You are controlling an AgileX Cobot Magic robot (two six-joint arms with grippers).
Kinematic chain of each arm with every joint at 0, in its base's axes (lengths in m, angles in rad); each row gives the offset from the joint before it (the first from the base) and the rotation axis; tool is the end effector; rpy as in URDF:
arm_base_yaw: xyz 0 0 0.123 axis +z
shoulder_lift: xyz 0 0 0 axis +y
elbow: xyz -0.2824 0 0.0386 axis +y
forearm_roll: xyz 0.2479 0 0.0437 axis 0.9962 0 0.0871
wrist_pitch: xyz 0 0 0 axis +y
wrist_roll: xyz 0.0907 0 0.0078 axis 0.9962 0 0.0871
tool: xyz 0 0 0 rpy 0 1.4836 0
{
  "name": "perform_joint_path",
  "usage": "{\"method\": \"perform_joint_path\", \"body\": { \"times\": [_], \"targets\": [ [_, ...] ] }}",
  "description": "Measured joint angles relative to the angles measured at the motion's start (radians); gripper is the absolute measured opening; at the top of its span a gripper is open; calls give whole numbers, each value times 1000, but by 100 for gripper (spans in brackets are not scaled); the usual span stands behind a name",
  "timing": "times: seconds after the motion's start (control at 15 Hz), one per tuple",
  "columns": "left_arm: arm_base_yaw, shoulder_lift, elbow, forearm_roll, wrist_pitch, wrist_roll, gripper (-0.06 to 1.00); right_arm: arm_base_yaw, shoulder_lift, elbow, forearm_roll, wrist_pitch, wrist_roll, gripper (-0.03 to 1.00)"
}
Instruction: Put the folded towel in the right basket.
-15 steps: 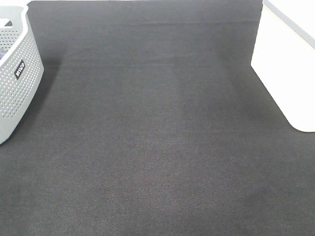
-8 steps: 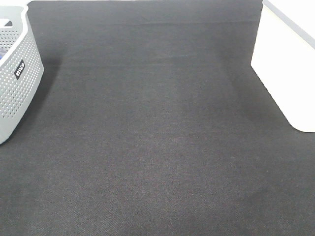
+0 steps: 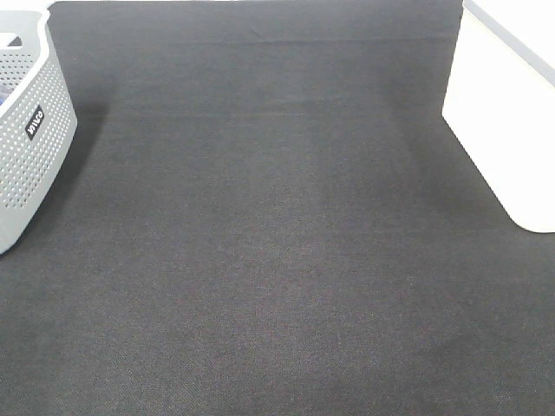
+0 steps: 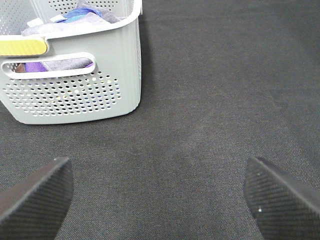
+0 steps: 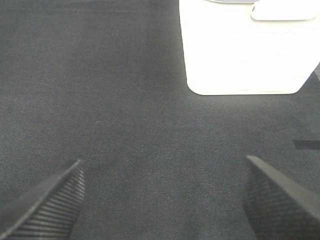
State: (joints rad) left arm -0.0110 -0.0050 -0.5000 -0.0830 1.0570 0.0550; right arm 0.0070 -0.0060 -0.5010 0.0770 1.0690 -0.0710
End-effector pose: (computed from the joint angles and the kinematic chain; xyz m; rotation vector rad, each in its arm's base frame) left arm -0.0057 -0.0065 0.2777 0.0710 2.0323 -0.0715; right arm -0.0064 0.0061 0.2769 -0.0839 2.0419 0.0522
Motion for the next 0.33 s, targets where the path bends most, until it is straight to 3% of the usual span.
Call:
{"method": "perform_joint_path", "body": {
  "times": [0.33],
  "targets": [
    [0, 0, 0, 0, 0, 0, 87, 0, 0, 0, 0, 0, 0, 79]
  ]
}}
